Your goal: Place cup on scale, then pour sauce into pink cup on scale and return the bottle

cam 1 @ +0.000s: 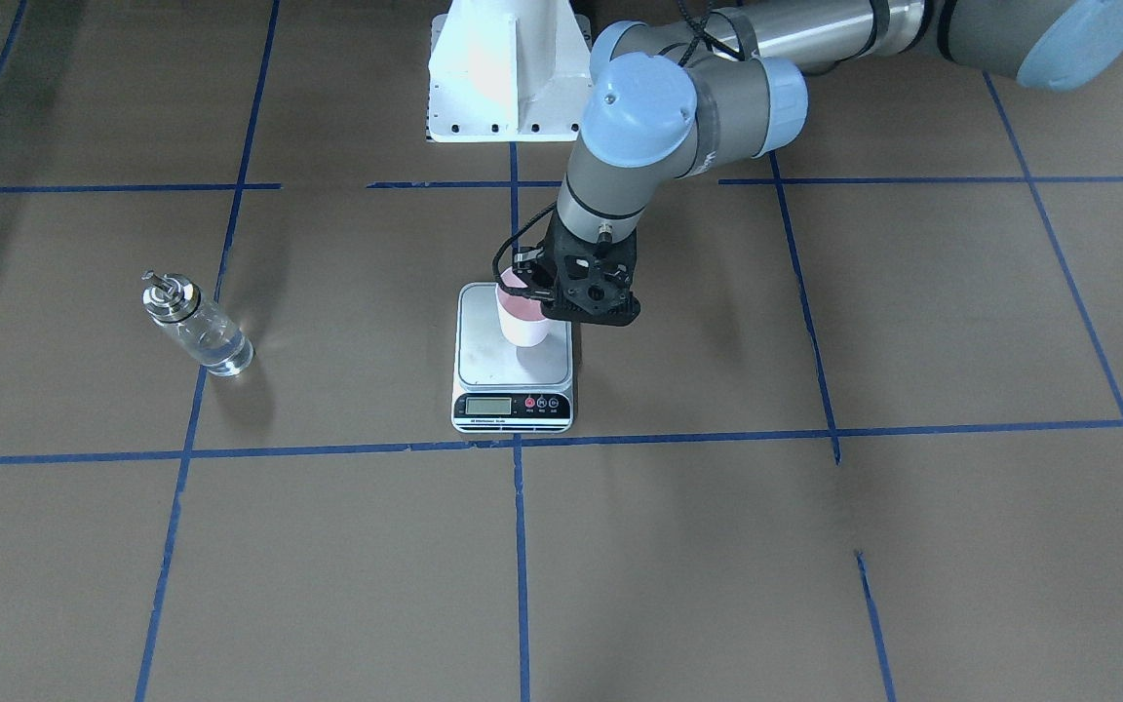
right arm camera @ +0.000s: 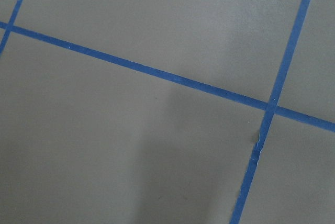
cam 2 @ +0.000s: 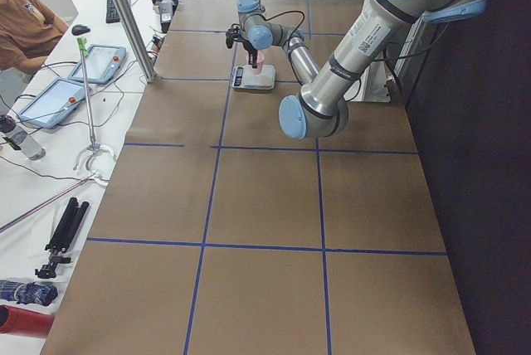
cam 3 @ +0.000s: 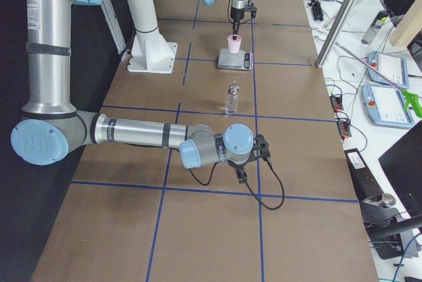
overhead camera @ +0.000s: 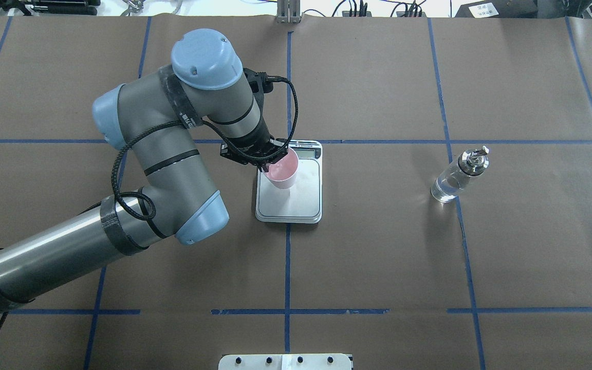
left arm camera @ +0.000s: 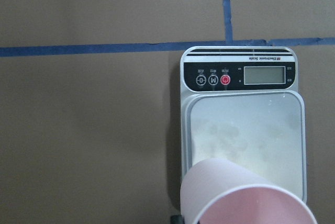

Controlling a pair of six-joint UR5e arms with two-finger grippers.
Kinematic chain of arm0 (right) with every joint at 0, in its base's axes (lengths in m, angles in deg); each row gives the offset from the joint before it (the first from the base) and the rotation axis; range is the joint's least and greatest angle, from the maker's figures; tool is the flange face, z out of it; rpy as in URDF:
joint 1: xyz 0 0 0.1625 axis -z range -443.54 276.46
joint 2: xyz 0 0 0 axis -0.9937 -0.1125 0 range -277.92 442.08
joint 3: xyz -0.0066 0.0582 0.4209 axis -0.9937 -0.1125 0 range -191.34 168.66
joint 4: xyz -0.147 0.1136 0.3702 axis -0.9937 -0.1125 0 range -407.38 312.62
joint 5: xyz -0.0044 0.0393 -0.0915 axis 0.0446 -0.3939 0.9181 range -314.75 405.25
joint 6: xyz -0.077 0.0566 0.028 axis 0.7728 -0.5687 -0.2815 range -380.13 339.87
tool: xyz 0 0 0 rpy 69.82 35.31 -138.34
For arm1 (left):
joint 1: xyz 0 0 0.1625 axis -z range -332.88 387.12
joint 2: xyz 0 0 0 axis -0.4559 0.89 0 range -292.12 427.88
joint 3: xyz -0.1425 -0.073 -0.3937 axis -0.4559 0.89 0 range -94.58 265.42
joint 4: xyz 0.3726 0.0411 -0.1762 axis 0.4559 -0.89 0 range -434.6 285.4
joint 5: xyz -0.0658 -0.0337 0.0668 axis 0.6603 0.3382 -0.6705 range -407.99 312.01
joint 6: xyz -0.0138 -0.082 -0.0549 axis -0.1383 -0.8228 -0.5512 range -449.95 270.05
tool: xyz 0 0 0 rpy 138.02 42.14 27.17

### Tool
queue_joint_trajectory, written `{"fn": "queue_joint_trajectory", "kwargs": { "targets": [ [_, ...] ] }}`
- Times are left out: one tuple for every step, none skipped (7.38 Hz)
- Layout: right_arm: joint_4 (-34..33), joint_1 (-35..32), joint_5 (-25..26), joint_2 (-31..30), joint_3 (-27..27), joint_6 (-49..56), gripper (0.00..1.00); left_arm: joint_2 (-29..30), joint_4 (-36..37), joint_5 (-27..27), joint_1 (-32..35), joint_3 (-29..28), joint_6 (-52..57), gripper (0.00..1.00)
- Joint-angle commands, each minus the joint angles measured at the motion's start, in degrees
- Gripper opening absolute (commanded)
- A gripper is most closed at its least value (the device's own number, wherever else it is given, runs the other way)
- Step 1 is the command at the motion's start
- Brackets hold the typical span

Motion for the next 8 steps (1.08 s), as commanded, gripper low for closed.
{"fn": "queue_joint_trajectory", "kwargs": {
  "targets": [
    [0.00, 0.23, 0.00, 0.00, -0.08, 0.00, 1.00, 1.22, -0.61, -2.71, -1.88, -2.31, -0.35, 0.00],
    [0.00, 0.23, 0.00, 0.00, -0.08, 0.00, 1.00, 1.22, -0.70, -2.72, -2.07, -2.48, -0.27, 0.00],
    [0.00, 0.23, 0.00, 0.00, -0.08, 0.00, 1.00, 1.39, -0.70, -2.72, -2.16, -2.49, -0.26, 0.00],
    [0.00, 0.23, 0.00, 0.00, -0.08, 0.00, 1.00, 1.39, -0.70, -2.72, -2.07, -2.49, -0.18, 0.00],
    [-0.09, 0.23, 0.00, 0.00, -0.08, 0.00, 1.00, 1.31, -0.70, -2.72, -2.07, -2.57, -0.18, 0.15],
    [0.00, 0.23, 0.00, 0.00, -0.08, 0.00, 1.00, 1.22, -0.70, -2.81, -2.16, -2.49, -0.18, 0.43],
    [0.00, 0.23, 0.00, 0.00, 0.09, -0.09, 1.00, 1.22, -0.61, -2.81, -2.07, -2.49, -0.09, 0.48],
    [0.09, 0.40, 0.00, 0.00, 0.53, -0.18, 1.00, 1.13, -0.61, -2.81, -2.07, -1.88, -0.09, 0.51]
  ]
}}
